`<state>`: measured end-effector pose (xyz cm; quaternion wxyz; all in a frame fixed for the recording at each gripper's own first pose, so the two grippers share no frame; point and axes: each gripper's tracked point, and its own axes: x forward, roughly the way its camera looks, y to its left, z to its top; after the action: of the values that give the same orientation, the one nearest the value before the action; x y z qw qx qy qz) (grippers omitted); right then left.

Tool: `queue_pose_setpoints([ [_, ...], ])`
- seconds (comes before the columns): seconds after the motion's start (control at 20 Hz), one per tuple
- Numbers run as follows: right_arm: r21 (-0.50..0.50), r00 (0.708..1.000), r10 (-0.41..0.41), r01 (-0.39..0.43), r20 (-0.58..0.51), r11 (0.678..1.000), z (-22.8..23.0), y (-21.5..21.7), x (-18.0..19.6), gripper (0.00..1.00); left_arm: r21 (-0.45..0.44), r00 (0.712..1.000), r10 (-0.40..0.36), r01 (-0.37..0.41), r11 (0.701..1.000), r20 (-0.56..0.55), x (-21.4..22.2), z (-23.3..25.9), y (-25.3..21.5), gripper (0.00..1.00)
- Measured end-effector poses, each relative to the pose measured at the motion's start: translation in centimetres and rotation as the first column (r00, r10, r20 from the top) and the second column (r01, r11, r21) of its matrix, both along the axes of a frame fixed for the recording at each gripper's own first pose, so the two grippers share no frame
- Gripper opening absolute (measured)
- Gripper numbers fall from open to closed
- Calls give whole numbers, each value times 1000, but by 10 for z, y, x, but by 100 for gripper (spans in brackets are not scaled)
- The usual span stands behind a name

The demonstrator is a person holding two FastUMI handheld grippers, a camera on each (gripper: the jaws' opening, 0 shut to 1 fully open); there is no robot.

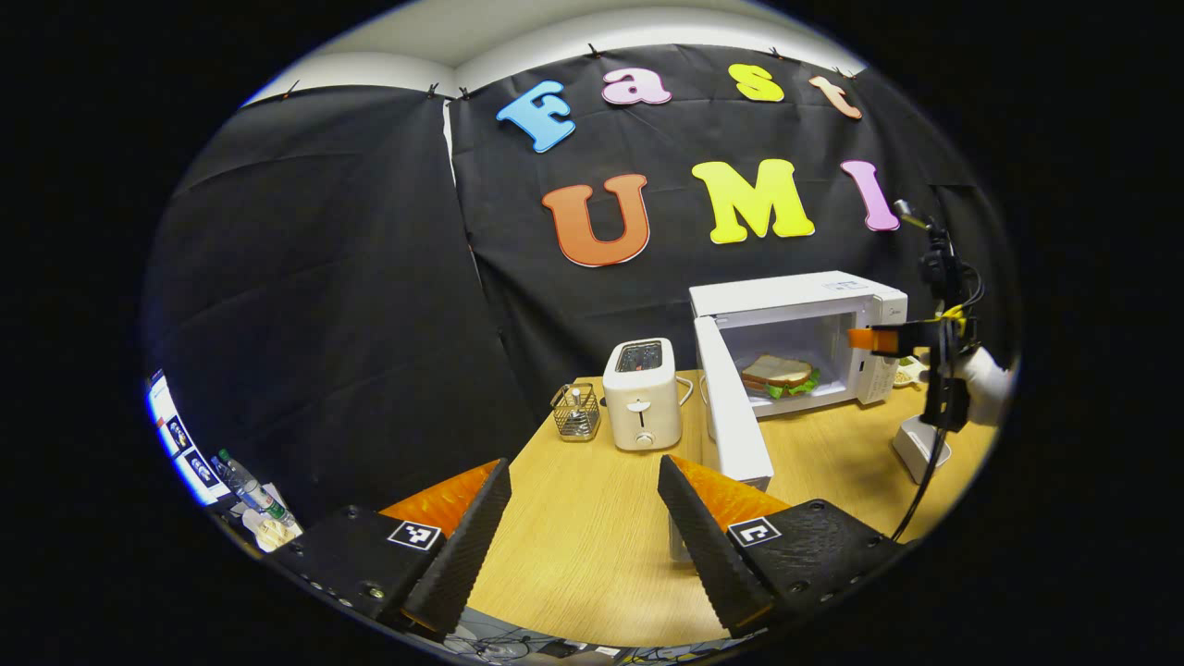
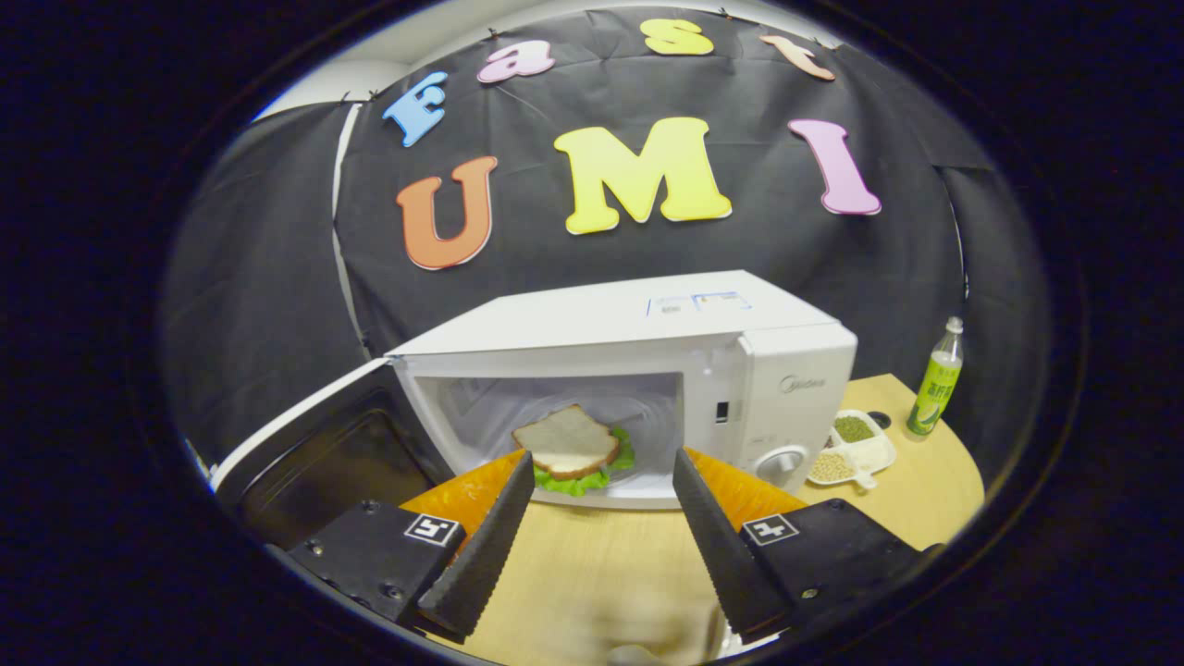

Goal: Open the microwave oven with the left hand, put the food in, and close the microwave oven.

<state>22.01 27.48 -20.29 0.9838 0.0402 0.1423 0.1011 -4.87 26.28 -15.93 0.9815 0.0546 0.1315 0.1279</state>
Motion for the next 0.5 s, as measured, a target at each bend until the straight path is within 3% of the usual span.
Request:
queue_pose_setpoints([
  [0.15, -76, 999, -14, 17, 32, 997, 37, -46, -37, 98, -30, 1000, 2, -2, 1000, 17, 4, -2, 8, 96],
  [0.5, -98, 989, -108, 119, 105, 988, 105, -126, -120, 98, -71, 998, 4, 0, 998, 59, 19, -5, 23, 95],
])
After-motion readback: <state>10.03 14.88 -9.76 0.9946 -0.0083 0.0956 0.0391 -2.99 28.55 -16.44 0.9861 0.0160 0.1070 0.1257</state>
